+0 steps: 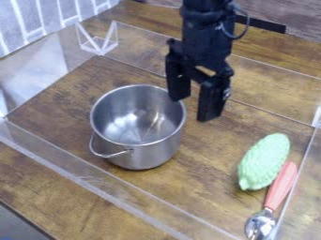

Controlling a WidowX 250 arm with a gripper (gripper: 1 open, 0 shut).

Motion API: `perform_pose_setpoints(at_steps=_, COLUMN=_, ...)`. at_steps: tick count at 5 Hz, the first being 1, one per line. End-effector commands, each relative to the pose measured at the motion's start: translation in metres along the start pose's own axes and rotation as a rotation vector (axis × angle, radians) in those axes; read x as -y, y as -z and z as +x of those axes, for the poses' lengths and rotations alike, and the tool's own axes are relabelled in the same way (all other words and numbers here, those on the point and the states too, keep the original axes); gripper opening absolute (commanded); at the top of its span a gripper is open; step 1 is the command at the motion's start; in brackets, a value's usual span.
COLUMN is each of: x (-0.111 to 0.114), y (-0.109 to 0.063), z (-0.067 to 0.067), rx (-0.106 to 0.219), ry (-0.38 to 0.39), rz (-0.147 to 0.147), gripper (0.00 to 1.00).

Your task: Remove the green object from the silver pot and put it on the table

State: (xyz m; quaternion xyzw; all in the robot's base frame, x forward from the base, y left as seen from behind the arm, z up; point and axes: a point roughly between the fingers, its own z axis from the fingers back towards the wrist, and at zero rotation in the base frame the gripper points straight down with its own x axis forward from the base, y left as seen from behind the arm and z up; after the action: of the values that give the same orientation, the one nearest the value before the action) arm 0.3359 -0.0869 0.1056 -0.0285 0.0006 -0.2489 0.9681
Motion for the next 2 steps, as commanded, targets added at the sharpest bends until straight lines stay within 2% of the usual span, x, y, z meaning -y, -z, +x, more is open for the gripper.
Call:
perform_pose_setpoints(at_steps=1, x=-0.0054, y=-0.0239, z=0.0019, rx=0.093, ry=0.045, rz=0.028, gripper=1.0)
perform_pose_setpoints(at_steps=2, x=-0.0133, y=-0.0175, z=0.003, rx=0.095, ry=0.07, rz=0.025, gripper=1.0)
